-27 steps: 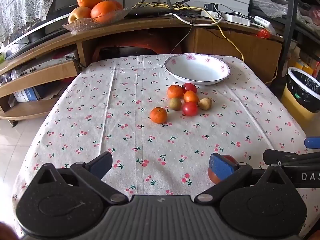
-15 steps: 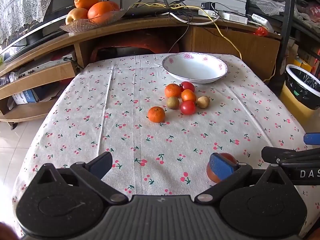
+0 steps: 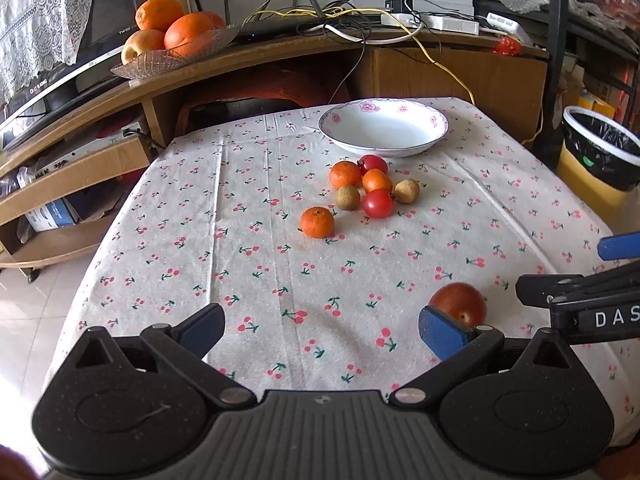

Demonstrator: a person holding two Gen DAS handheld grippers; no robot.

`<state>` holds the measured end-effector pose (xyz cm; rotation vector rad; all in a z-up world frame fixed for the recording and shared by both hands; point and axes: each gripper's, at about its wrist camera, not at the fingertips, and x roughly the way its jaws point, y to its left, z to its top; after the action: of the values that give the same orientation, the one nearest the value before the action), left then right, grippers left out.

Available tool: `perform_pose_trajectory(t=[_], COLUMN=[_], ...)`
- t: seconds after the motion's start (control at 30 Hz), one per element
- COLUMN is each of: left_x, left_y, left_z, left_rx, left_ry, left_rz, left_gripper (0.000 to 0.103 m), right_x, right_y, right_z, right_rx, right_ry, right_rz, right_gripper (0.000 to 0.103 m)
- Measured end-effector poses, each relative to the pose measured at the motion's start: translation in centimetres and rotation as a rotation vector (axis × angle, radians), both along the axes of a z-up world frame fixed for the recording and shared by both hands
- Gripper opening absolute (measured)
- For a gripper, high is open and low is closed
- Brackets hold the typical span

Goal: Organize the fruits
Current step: 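Grasp the large dark red tomato with the right tool while the left tool reaches toward a mandarin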

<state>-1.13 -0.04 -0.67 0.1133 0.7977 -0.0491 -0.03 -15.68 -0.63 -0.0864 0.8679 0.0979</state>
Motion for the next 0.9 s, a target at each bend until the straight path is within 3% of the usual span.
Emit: perform_pose_trajectory(t=[0.27, 0.9], left_x=[-0.2, -0.4], left_y=[1.0, 3.6], left_z=[-0.3, 0.0], left_rx=[0.004, -0.018], left_ry=[0.009, 0.008], left_rz=[-0.004, 0.028], left_gripper=[0.103, 0.103], right_x=[0.6, 2.7], right_y=[1.6, 4.8], right_z=[-0.7, -0.7], right_rx=[0.021, 0.076], right_ry=[0.047, 0.068], right_rz=[0.086, 0.264], right_gripper=[0.081, 0.068])
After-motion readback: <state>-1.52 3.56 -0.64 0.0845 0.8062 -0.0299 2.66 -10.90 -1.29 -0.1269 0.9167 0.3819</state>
